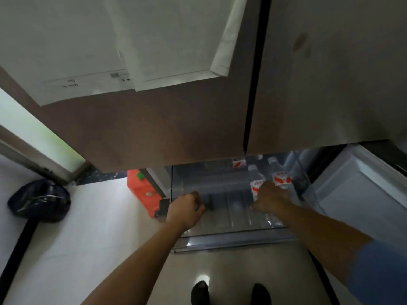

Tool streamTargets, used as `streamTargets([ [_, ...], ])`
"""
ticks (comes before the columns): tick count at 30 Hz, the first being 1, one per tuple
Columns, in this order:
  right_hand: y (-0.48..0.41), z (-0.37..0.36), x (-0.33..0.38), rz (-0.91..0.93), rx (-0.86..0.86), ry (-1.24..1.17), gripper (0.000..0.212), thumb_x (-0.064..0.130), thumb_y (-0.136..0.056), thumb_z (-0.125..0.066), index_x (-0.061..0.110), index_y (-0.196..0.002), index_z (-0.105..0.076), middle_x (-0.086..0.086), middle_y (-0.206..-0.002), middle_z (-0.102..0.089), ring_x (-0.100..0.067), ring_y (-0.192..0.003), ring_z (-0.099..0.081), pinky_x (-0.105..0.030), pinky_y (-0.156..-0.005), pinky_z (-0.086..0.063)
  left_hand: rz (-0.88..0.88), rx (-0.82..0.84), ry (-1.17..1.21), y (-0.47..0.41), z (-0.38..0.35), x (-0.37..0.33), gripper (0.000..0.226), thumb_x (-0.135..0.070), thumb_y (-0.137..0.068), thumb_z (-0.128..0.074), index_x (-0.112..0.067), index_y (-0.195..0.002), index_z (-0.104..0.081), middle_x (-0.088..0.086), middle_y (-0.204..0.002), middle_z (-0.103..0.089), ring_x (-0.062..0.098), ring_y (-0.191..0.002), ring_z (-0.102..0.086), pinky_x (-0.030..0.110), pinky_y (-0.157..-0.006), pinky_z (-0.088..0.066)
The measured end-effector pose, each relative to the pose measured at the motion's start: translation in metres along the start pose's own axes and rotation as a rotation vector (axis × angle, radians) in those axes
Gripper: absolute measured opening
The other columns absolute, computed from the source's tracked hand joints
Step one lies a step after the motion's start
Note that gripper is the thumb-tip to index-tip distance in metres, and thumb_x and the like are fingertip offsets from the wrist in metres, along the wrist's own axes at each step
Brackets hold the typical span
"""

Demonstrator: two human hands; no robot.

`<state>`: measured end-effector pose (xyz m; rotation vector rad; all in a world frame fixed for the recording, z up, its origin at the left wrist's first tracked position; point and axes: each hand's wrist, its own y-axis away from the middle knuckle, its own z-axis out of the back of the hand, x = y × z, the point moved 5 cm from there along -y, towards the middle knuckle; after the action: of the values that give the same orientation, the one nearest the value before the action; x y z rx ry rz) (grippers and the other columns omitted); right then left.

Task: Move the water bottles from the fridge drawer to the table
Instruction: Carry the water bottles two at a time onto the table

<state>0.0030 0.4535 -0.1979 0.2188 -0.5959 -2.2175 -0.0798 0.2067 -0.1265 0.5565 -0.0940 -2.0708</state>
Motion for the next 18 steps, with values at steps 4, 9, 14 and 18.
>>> streamTargets([
  [4,0.000,0.000,-0.003,0.086,0.004,-0.119,0.077,0.038,-0.070,-0.080,0.018,-0.132,-0.040,-0.002,-0.102,-0.057,-0.017,-0.079,-0.058,-0.032,-0.069,-0.048,0.109,-0.004,0.083,0.006,-0.008,-0.001,0.022,-0.035,-0.089,-0.058,-0.016,-0.100,-0.061,0.010,-0.091,-0.068,0.028,-0.086,-0.065,0.039,-0.081,-0.055],
  [9,0.019,0.004,0.005,0.445,0.108,-0.148,0.081,0.038,-0.072,-0.079,0.029,-0.137,-0.032,0.001,-0.110,-0.064,-0.012,-0.081,-0.064,-0.028,-0.070,-0.054,0.209,-0.084,0.296,0.007,-0.002,-0.006,0.032,-0.045,-0.094,-0.050,-0.017,-0.110,-0.052,0.009,-0.089,-0.069,0.026,-0.083,-0.066,0.042,-0.084,-0.054],
  [14,0.045,0.021,0.023,0.694,0.128,-0.119,0.081,0.030,-0.072,-0.081,0.034,-0.136,-0.032,0.003,-0.123,-0.060,-0.015,-0.096,-0.063,-0.030,-0.077,-0.055,0.266,-0.112,0.472,0.005,-0.005,-0.017,0.062,-0.072,-0.086,-0.035,-0.019,-0.114,-0.051,0.012,-0.095,-0.066,0.028,-0.081,-0.067,0.038,-0.073,-0.057],
  [18,0.052,0.018,0.022,0.752,0.204,-0.227,0.079,0.024,-0.070,-0.083,0.031,-0.135,-0.038,0.005,-0.129,-0.057,-0.015,-0.110,-0.060,-0.031,-0.086,-0.054,0.245,-0.092,0.571,0.005,-0.009,-0.038,0.037,-0.046,-0.095,-0.049,-0.010,-0.093,-0.058,0.010,-0.078,-0.065,0.020,-0.058,-0.061,0.035,-0.054,-0.055],
])
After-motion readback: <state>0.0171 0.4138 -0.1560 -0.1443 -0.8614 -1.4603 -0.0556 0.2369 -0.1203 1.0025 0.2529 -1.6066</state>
